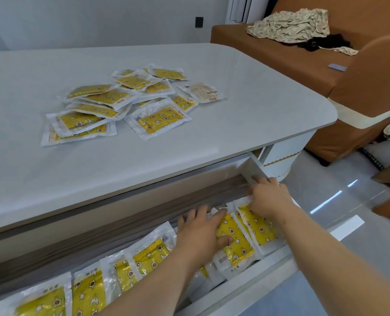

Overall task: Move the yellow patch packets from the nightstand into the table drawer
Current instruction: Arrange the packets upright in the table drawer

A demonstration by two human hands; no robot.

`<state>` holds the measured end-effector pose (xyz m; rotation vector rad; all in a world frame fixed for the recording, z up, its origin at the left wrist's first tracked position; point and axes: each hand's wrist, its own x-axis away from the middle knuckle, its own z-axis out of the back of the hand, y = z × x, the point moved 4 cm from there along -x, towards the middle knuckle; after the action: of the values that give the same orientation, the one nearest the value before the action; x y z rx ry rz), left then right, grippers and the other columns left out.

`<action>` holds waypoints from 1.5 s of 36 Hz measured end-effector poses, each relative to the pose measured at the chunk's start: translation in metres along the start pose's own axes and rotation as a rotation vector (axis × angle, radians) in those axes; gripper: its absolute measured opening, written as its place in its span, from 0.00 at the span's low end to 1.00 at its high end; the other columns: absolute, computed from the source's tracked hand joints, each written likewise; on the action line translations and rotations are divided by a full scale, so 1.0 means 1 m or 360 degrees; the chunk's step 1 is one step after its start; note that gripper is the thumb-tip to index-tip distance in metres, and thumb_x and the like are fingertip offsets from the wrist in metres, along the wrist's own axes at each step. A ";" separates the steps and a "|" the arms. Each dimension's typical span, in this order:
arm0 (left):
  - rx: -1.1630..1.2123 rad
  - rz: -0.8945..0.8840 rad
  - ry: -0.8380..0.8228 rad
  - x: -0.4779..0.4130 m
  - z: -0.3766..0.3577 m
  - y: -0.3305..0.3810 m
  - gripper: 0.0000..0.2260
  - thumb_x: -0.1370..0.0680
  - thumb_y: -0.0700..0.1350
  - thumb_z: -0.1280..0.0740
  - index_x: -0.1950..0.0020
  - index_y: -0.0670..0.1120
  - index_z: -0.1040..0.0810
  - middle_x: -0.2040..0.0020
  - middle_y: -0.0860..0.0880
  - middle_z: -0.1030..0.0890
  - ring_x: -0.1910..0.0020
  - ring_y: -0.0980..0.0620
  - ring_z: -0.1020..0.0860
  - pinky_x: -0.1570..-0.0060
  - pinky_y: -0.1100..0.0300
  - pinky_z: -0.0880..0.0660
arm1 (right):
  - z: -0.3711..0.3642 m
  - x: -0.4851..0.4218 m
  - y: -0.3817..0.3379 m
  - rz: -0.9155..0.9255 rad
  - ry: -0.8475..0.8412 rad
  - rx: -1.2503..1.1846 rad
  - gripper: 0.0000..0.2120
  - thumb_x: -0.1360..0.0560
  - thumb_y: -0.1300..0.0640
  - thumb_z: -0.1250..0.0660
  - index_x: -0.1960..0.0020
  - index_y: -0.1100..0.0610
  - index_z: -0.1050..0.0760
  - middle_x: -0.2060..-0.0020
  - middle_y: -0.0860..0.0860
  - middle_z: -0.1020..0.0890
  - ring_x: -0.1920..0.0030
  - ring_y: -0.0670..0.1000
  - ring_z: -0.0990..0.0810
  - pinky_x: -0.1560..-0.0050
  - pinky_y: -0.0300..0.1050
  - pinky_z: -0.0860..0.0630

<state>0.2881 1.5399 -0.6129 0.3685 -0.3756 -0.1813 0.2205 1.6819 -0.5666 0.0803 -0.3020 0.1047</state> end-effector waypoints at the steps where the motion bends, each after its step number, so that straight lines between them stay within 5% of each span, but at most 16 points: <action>1: 0.0012 -0.0012 -0.0002 0.000 0.000 0.000 0.29 0.23 0.62 0.41 0.25 0.62 0.49 0.26 0.50 0.43 0.27 0.47 0.45 0.29 0.45 0.49 | 0.001 0.001 -0.002 0.0048 0.0030 0.0009 0.24 0.25 0.61 0.42 0.31 0.48 0.34 0.27 0.50 0.39 0.31 0.56 0.40 0.33 0.50 0.39; 6: 0.0136 -0.0041 0.0012 0.001 0.002 0.002 0.31 0.22 0.59 0.42 0.24 0.60 0.56 0.25 0.52 0.42 0.27 0.47 0.43 0.29 0.48 0.47 | -0.009 0.005 -0.013 0.0205 -0.0390 -0.0231 0.26 0.25 0.68 0.44 0.30 0.50 0.34 0.33 0.52 0.28 0.35 0.54 0.29 0.38 0.45 0.31; 9: 0.0369 0.0013 -0.0034 0.004 0.008 0.003 0.34 0.22 0.58 0.41 0.24 0.57 0.59 0.23 0.51 0.44 0.26 0.47 0.41 0.27 0.48 0.44 | -0.008 0.004 -0.012 0.0106 -0.0405 -0.0385 0.17 0.25 0.64 0.41 0.40 0.52 0.26 0.41 0.52 0.22 0.42 0.53 0.24 0.43 0.44 0.27; 12: 0.0329 0.0047 0.0027 0.007 0.024 -0.004 0.30 0.20 0.55 0.43 0.23 0.55 0.55 0.23 0.52 0.45 0.26 0.48 0.42 0.27 0.49 0.45 | -0.006 0.005 -0.005 0.0005 -0.0347 -0.0358 0.07 0.26 0.59 0.41 0.50 0.52 0.28 0.51 0.52 0.22 0.49 0.53 0.25 0.48 0.45 0.27; 14: 0.0137 0.0109 0.0088 0.011 0.035 -0.014 0.26 0.19 0.55 0.46 0.24 0.54 0.50 0.23 0.53 0.45 0.26 0.49 0.43 0.28 0.49 0.47 | -0.007 0.004 -0.006 0.0046 -0.0364 -0.0210 0.14 0.25 0.56 0.41 0.40 0.50 0.29 0.40 0.53 0.25 0.39 0.55 0.29 0.40 0.48 0.31; 17: -0.0066 0.0296 -0.0003 0.017 0.035 -0.030 0.24 0.20 0.56 0.47 0.25 0.54 0.46 0.25 0.51 0.41 0.27 0.47 0.41 0.30 0.48 0.45 | -0.007 0.003 -0.013 0.0210 -0.0343 -0.0155 0.28 0.25 0.56 0.43 0.26 0.43 0.43 0.25 0.49 0.42 0.26 0.57 0.44 0.28 0.54 0.45; 21: -0.0017 0.0479 -0.0367 0.023 0.017 -0.039 0.26 0.21 0.58 0.44 0.26 0.52 0.43 0.27 0.47 0.35 0.29 0.45 0.36 0.33 0.47 0.36 | -0.025 0.004 -0.025 0.0346 -0.0693 -0.0255 0.32 0.27 0.53 0.42 0.28 0.33 0.48 0.24 0.48 0.45 0.24 0.57 0.50 0.26 0.61 0.52; 24: 0.0063 0.0403 -0.0340 0.022 0.014 -0.032 0.25 0.21 0.56 0.45 0.25 0.55 0.46 0.27 0.49 0.35 0.29 0.45 0.36 0.33 0.49 0.35 | -0.027 0.004 -0.025 0.0282 -0.0743 -0.0217 0.27 0.25 0.49 0.43 0.28 0.36 0.43 0.26 0.50 0.38 0.26 0.56 0.44 0.27 0.58 0.48; 30: 0.0096 0.0381 -0.0328 0.024 0.015 -0.027 0.28 0.20 0.57 0.46 0.23 0.56 0.55 0.23 0.48 0.45 0.24 0.45 0.47 0.29 0.44 0.48 | -0.015 0.005 -0.027 0.0238 -0.0536 -0.0136 0.23 0.23 0.43 0.43 0.30 0.48 0.36 0.33 0.52 0.29 0.33 0.54 0.31 0.33 0.52 0.35; 35: 0.0192 0.0304 -0.0041 0.027 0.029 -0.029 0.26 0.20 0.52 0.43 0.24 0.51 0.47 0.24 0.47 0.44 0.27 0.45 0.40 0.29 0.52 0.39 | -0.012 0.005 -0.025 0.0232 -0.0421 -0.0410 0.25 0.23 0.44 0.41 0.28 0.49 0.38 0.30 0.52 0.31 0.32 0.54 0.31 0.34 0.49 0.32; 40: 0.0265 0.0117 0.0459 0.049 0.076 -0.021 0.15 0.19 0.49 0.44 0.33 0.52 0.30 0.38 0.51 0.24 0.41 0.51 0.26 0.43 0.59 0.29 | 0.013 0.013 -0.027 0.0249 0.0070 -0.0511 0.14 0.24 0.50 0.40 0.41 0.53 0.26 0.45 0.51 0.21 0.48 0.50 0.23 0.48 0.45 0.25; 43: 0.0374 -0.0015 0.0719 0.068 0.106 -0.017 0.10 0.19 0.48 0.43 0.42 0.52 0.24 0.53 0.55 0.21 0.53 0.56 0.24 0.51 0.59 0.27 | 0.034 0.025 -0.032 0.0322 0.0485 -0.0613 0.09 0.23 0.53 0.40 0.49 0.52 0.23 0.56 0.48 0.19 0.57 0.48 0.23 0.58 0.41 0.27; 47: 0.0436 -0.0059 0.1070 0.084 0.142 -0.030 0.11 0.20 0.48 0.41 0.39 0.54 0.26 0.50 0.57 0.22 0.55 0.57 0.26 0.53 0.62 0.30 | 0.069 0.048 -0.053 0.0470 0.1087 -0.0969 0.05 0.24 0.59 0.36 0.53 0.56 0.21 0.65 0.46 0.22 0.64 0.47 0.25 0.65 0.36 0.30; 51: 0.0186 0.0094 0.1387 0.082 0.169 -0.063 0.14 0.21 0.46 0.40 0.35 0.51 0.27 0.41 0.54 0.23 0.47 0.52 0.25 0.53 0.59 0.31 | 0.105 0.042 -0.097 0.0561 0.1170 -0.0969 0.08 0.23 0.58 0.38 0.48 0.56 0.22 0.57 0.48 0.23 0.55 0.48 0.27 0.60 0.38 0.31; 54: -0.0199 0.0163 0.1493 0.075 0.184 -0.092 0.17 0.29 0.45 0.38 0.43 0.44 0.22 0.43 0.43 0.21 0.45 0.38 0.24 0.50 0.48 0.26 | 0.114 0.015 -0.134 0.0536 0.0965 -0.0847 0.15 0.23 0.53 0.39 0.37 0.54 0.27 0.37 0.51 0.27 0.39 0.54 0.30 0.42 0.45 0.34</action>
<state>0.2752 1.3792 -0.4651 0.2744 0.5402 0.0790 0.2171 1.5397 -0.4616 -0.5264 0.2727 0.3693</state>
